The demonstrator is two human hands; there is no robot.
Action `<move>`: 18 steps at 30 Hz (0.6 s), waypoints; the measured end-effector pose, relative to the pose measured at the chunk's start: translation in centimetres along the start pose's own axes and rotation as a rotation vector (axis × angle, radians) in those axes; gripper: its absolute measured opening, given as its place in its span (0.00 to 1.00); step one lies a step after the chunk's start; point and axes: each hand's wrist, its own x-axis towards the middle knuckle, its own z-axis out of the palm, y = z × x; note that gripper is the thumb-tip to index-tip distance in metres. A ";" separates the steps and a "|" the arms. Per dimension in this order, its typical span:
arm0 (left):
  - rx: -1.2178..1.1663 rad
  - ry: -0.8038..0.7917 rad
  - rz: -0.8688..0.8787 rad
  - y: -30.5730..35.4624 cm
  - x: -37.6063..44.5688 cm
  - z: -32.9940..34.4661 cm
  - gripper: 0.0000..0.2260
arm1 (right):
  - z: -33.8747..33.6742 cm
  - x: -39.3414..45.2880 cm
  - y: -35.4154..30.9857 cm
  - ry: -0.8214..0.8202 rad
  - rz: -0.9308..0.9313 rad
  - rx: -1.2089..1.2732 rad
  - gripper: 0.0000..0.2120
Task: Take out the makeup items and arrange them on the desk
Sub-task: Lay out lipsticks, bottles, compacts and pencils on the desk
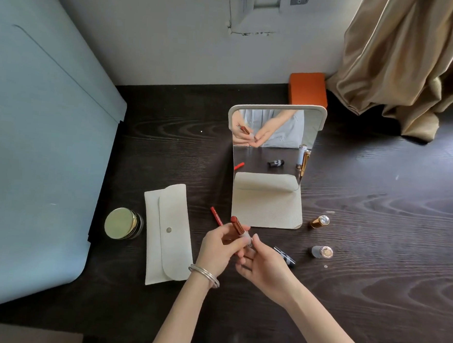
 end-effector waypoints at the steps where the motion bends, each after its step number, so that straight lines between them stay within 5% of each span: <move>1: 0.041 0.027 0.012 0.0 0.6 -0.1 0.09 | 0.0 0.2 -0.2 0.006 -0.010 -0.030 0.17; 10: 0.224 0.290 0.208 -0.9 5.5 -0.9 0.08 | 0.2 1.9 -1.8 0.248 -0.228 -0.468 0.12; 18: 0.206 0.439 0.237 -1.8 10.5 -2.4 0.09 | -1.5 2.8 -2.4 0.317 -0.216 -0.961 0.07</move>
